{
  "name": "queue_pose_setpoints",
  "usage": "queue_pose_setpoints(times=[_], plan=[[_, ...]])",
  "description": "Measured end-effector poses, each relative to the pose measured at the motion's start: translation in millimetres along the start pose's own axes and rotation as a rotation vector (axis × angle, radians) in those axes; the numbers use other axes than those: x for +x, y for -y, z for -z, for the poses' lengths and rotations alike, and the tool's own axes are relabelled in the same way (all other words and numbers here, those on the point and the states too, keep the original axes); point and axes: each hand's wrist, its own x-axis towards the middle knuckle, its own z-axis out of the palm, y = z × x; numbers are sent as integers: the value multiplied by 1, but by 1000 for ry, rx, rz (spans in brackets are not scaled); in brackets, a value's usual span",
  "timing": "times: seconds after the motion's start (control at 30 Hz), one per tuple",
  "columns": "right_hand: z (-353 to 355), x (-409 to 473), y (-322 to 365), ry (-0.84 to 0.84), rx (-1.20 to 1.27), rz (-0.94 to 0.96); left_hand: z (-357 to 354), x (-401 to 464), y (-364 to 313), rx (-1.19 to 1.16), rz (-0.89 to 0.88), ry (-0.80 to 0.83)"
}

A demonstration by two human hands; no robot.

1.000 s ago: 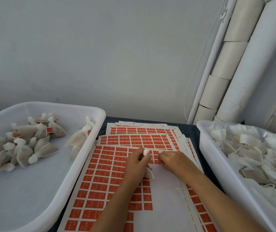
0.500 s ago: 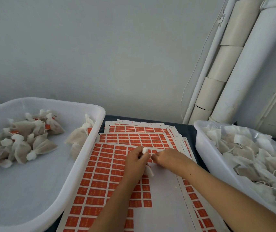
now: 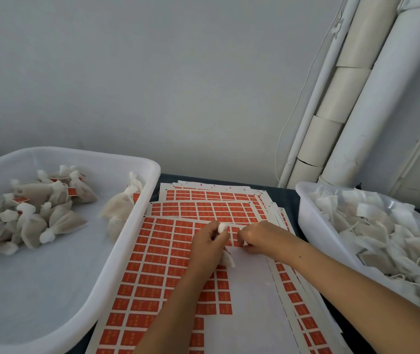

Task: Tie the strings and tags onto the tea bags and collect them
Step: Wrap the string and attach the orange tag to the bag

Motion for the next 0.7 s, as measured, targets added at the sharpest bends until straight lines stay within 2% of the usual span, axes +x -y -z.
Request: queue_pose_setpoints(times=[0.17, 0.4, 0.53, 0.7], plan=[[-10, 6, 3, -43, -56, -34, -1, -1, 0, 0, -4, -3], [-12, 2, 6, -103, 12, 13, -2, 1, 1, 22, -10, -3], [-15, -1, 4, -137, -91, 83, -2, 0, 3, 27, -15, 0], [-13, 0, 3, -172, 2, 27, -1, 1, 2, 5, -23, 4]])
